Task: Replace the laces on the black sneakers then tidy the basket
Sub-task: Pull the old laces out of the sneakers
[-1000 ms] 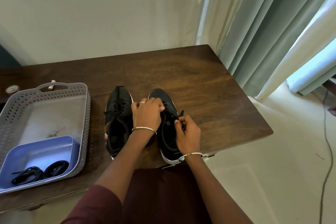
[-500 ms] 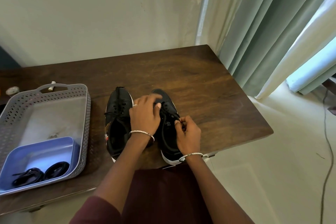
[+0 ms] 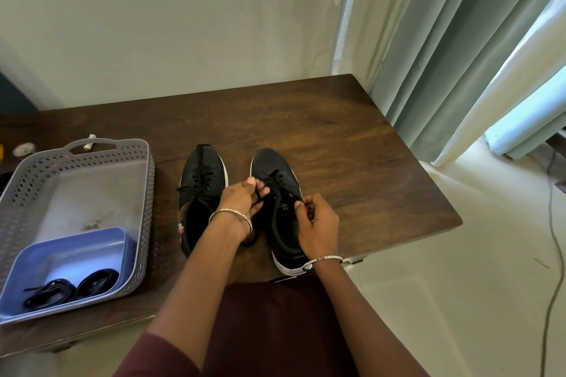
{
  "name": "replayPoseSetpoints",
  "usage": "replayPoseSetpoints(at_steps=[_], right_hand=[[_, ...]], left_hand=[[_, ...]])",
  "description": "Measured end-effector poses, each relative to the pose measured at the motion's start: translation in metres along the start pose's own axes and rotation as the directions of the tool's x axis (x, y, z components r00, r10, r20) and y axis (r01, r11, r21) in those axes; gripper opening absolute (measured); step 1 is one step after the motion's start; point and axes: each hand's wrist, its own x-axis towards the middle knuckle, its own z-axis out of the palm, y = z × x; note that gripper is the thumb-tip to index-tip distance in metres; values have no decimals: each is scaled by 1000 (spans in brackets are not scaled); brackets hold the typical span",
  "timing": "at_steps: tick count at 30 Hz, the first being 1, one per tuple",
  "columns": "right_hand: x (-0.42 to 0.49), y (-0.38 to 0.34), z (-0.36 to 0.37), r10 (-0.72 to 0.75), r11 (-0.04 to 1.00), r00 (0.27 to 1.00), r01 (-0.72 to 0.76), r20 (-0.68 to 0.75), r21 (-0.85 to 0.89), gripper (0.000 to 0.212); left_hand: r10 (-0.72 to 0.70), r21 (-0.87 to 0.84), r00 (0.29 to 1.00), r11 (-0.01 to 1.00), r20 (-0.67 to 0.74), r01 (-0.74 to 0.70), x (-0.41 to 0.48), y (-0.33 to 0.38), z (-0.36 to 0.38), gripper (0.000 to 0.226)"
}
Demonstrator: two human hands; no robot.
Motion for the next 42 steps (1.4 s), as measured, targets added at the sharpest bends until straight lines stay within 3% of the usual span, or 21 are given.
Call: replayPoseSetpoints(at_steps=[2, 4, 5, 7, 9, 11, 14, 17, 19, 20, 22, 23, 24, 25, 26, 28, 31, 33, 36, 38, 42], right_hand=[[0, 0, 0, -16, 1000, 1000, 15, -11, -22, 10], [0, 1, 0, -32, 999, 999, 31, -21, -42, 10], [0, 1, -1, -35, 998, 999, 34, -22, -45, 10], [-1, 1, -1, -36, 998, 999, 35, -18, -43, 11], [-1, 2, 0, -35, 998, 999, 34, -17, -44, 11], [-1, 2, -1, -38, 998, 999, 37, -21, -46, 11], [-1, 3, 0, -33, 998, 999, 33, -12, -59, 10], [0, 3, 1, -32, 997, 999, 31, -8, -65, 10], [-1, 2, 0, -38, 997, 999, 37, -10, -73, 11], [-1, 1, 0, -44, 996, 999, 42, -12, -77, 12], [-1, 1, -1, -51, 996, 998, 49, -23, -78, 14], [-1, 1, -1, -49, 996, 998, 47, -27, -76, 15], [-1, 1, 0, -43, 997, 999, 41, -27, -72, 15], [-1, 2, 0, -37, 997, 999, 35, -27, -68, 15], [-1, 3, 1, -34, 998, 999, 32, -26, -60, 14], [-1, 4, 2, -27, 999, 999, 26, -22, -35, 13], [0, 4, 2, -8, 1000, 1000, 8, -14, -7, 11], [-1, 3, 2, 6, 1000, 1000, -6, -12, 1, 11], [-1, 2, 1, 9, 1000, 1000, -9, -14, -4, 11], [0, 3, 1, -1, 1000, 1000, 0, -13, -24, 10], [4, -1, -2, -59, 992, 997, 64, 51, -106, 3]], left_hand=[[-111, -217, 993, 969, 33, 116, -3, -3, 0, 27], [-108, -283, 992, 952, 58, 120, -2, -5, -4, 26], [-70, -212, 997, 974, 36, 76, 1, -6, -7, 24], [139, 146, 989, 981, -55, -130, 7, -8, -13, 16], [449, 516, 893, 770, -21, -375, 9, -9, -17, 11], [622, 701, 759, 454, 193, -550, 12, -8, -17, 22], [534, 861, 758, 105, 374, -498, 8, -2, -7, 23], [558, 908, 738, -69, 379, -414, 2, 2, 1, 9], [609, 913, 719, -21, 334, -407, 4, 2, 0, 8], [618, 896, 732, 98, 286, -432, 6, 3, -2, 9], [555, 696, 823, 545, 120, -468, 8, 5, -6, 15], [444, 466, 896, 787, 26, -404, 4, 11, -6, 19], [282, 208, 959, 940, -25, -271, -1, 18, -6, 20], [129, -1, 991, 992, -29, -129, -5, 24, -7, 20], [31, -129, 999, 991, -24, -34, -7, 29, -10, 20], [12, -98, 998, 995, -58, -18, -4, 30, -15, 17], [251, 277, 940, 943, -230, -184, 2, 16, -20, 8], [456, 611, 855, 758, -245, -229, -6, 4, -15, 24], [723, 827, 691, 404, -25, -392, -27, -17, -8, 39], [745, 840, 654, 265, 134, -474, -34, -33, -5, 28], [666, 863, 721, 236, 192, -447, -32, -49, -1, 29]])
